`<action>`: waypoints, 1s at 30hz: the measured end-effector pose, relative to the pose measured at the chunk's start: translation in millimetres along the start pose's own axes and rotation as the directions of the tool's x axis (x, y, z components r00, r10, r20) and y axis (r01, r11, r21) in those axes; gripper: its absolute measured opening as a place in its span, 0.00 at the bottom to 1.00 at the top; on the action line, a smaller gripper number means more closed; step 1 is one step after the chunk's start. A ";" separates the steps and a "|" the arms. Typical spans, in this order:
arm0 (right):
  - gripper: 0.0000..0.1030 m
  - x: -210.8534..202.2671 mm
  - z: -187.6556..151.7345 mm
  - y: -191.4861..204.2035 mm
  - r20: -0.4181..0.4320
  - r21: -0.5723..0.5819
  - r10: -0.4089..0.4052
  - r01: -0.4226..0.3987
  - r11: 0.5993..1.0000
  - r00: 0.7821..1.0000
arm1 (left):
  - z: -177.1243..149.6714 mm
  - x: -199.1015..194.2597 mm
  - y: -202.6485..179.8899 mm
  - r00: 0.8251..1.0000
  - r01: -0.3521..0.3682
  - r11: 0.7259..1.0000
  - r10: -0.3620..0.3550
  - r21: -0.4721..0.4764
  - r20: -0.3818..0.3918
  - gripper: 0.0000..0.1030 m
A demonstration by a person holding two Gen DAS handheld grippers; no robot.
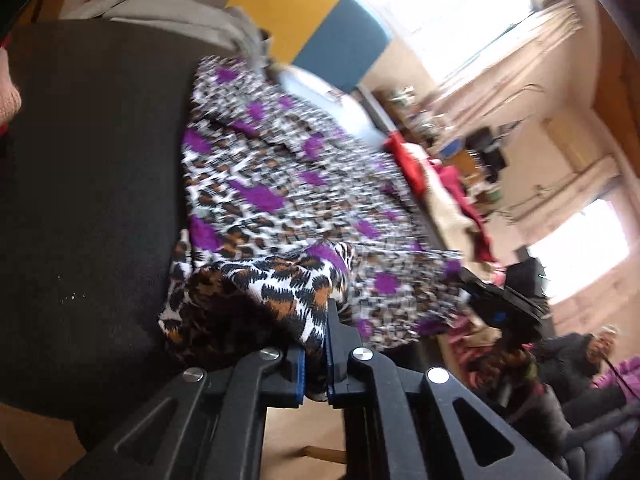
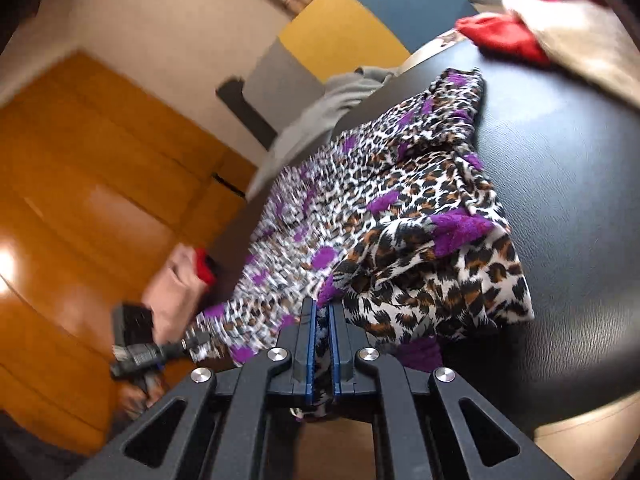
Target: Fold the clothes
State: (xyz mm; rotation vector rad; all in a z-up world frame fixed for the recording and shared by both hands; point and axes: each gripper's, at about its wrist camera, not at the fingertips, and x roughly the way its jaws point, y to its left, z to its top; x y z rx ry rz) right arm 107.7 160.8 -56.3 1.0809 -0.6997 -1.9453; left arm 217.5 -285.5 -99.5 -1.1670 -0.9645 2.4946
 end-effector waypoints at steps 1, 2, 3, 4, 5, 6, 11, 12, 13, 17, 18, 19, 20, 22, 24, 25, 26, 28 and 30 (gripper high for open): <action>0.07 -3.3 1.0 -2.3 0.018 0.036 0.037 -0.038 0.999 0.999 | 2.5 -0.3 -0.5 1.000 0.012 1.000 -0.012 -0.005 0.004 0.05; 0.07 -6.5 1.9 -4.7 0.037 0.072 0.074 -0.076 0.994 0.997 | 7.4 -0.4 0.7 0.999 0.038 0.999 -0.038 -0.019 0.014 0.05; 0.08 -7.2 6.1 -5.8 0.056 0.097 0.104 -0.109 0.989 0.993 | 12.5 -0.4 1.5 0.998 0.064 0.997 -0.063 -0.031 0.025 0.05; 0.08 -6.2 12.6 -6.2 0.075 0.114 0.131 -0.139 0.984 0.989 | 17.1 -0.1 1.7 0.996 0.087 0.995 -0.085 -0.040 0.034 0.05; 0.09 -2.7 17.1 -5.5 0.062 0.116 0.133 -0.139 0.983 0.989 | 20.7 2.9 1.7 0.997 0.069 0.997 -0.068 -0.038 0.030 0.05; 0.10 2.4 20.3 -4.0 0.027 0.108 0.118 -0.120 0.987 0.993 | 23.8 7.3 1.6 0.999 0.032 0.999 -0.031 -0.029 0.020 0.05; 0.62 13.2 21.9 -1.1 -0.097 0.034 0.006 -0.003 0.999 0.995 | 22.0 36.1 17.6 0.995 -0.079 0.996 0.076 -0.048 -0.064 0.05; 0.65 12.3 18.8 -2.0 -0.101 0.021 -0.007 0.009 1.000 0.995 | 19.4 40.6 21.5 0.994 -0.087 0.995 0.082 -0.059 -0.076 0.05; 0.65 12.0 15.6 -3.7 -0.104 0.018 -0.007 0.009 1.000 0.995 | 17.1 44.2 24.4 0.993 -0.092 0.993 0.085 -0.071 -0.086 0.05; 0.65 23.1 6.7 -7.0 -0.108 0.017 0.010 -0.008 1.000 0.994 | 13.6 44.1 29.9 0.993 -0.087 0.992 0.078 -0.096 -0.092 0.05; 0.66 28.9 6.3 -6.9 -0.113 0.014 0.010 -0.008 1.000 0.994 | 13.6 43.0 29.8 0.993 -0.089 0.991 0.080 -0.098 -0.090 0.05; 0.67 36.3 6.5 -6.4 -0.125 0.017 0.014 -0.012 1.000 0.992 | 13.4 42.3 29.3 0.992 -0.095 0.991 0.086 -0.096 -0.088 0.05; 0.67 44.2 5.7 -4.5 -0.148 0.004 0.007 -0.007 1.000 0.989 | 13.0 41.5 28.9 0.992 -0.103 0.991 0.095 -0.090 -0.087 0.05; 0.68 57.7 2.4 5.5 -0.187 -0.090 -0.032 0.016 0.996 0.982 | 11.2 38.7 25.2 0.989 -0.129 0.989 0.124 -0.072 -0.077 0.05; 0.48 62.3 0.6 16.5 -0.196 -0.195 -0.102 0.063 0.979 0.975 | 8.4 32.1 17.9 0.987 -0.153 0.988 0.151 -0.032 -0.046 0.05; 0.37 60.6 1.5 17.8 -0.198 -0.199 -0.120 0.079 0.977 0.973 | 8.1 27.2 16.2 0.990 -0.142 0.989 0.141 -0.031 -0.031 0.05; 0.13 58.9 2.3 19.1 -0.199 -0.204 -0.137 0.096 0.974 0.970 | 8.4 21.8 15.7 0.993 -0.119 0.992 0.118 -0.038 -0.016 0.05; 0.04 55.5 4.0 21.8 -0.201 -0.212 -0.172 0.128 0.969 0.964 | 8.9 10.9 14.6 0.997 -0.073 0.996 0.074 -0.053 0.014 0.05; 0.04 47.9 9.0 23.2 -0.184 -0.183 -0.159 0.125 0.975 0.970 | 14.7 1.2 14.7 0.998 0.002 0.996 0.004 -0.088 0.058 0.05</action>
